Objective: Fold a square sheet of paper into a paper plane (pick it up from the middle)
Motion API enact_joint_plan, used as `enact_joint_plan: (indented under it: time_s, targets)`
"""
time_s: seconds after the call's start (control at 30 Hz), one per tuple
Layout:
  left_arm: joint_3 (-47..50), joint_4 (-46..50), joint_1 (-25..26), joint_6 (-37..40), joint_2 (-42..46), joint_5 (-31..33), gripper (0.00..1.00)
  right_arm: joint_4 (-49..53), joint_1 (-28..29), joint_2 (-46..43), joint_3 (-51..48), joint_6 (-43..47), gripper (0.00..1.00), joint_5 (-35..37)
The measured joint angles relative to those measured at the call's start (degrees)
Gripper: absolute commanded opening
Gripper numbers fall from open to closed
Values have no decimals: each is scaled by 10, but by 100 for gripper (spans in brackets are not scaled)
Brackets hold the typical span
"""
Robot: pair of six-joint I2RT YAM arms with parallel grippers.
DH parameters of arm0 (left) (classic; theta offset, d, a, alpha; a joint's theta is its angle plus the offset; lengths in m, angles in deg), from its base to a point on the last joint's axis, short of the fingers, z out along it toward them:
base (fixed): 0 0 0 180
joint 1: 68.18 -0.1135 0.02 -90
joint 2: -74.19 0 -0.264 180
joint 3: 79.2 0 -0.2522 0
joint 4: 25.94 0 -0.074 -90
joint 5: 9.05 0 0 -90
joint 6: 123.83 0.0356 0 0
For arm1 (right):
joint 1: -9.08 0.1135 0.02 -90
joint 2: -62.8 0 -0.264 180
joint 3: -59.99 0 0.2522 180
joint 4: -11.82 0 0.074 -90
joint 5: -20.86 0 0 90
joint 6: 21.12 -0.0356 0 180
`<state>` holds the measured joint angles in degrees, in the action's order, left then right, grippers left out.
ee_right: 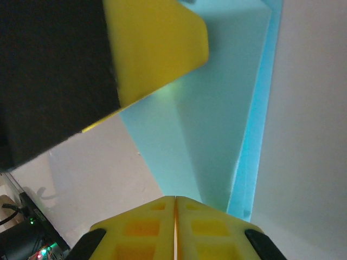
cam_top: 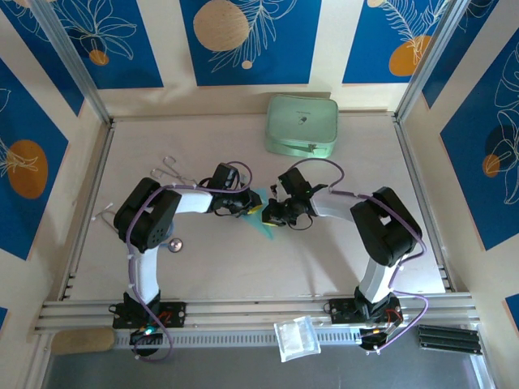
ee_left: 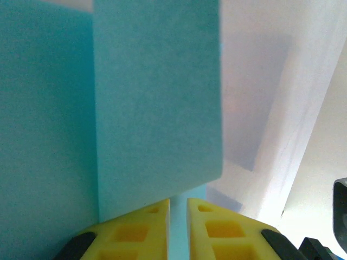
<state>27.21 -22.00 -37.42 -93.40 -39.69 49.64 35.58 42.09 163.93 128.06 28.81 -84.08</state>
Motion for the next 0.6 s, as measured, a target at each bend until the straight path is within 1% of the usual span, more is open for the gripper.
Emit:
enact_joint_plan:
  time_s: [0.4, 0.6]
  targets:
    - [0, -2, 0, -2, 0, -1, 17, 23, 0, 31, 7, 11, 9, 15]
    - [-5, 2, 0, 2, 0, -3, 19, 27, -1, 31, 7, 21, 8, 17]
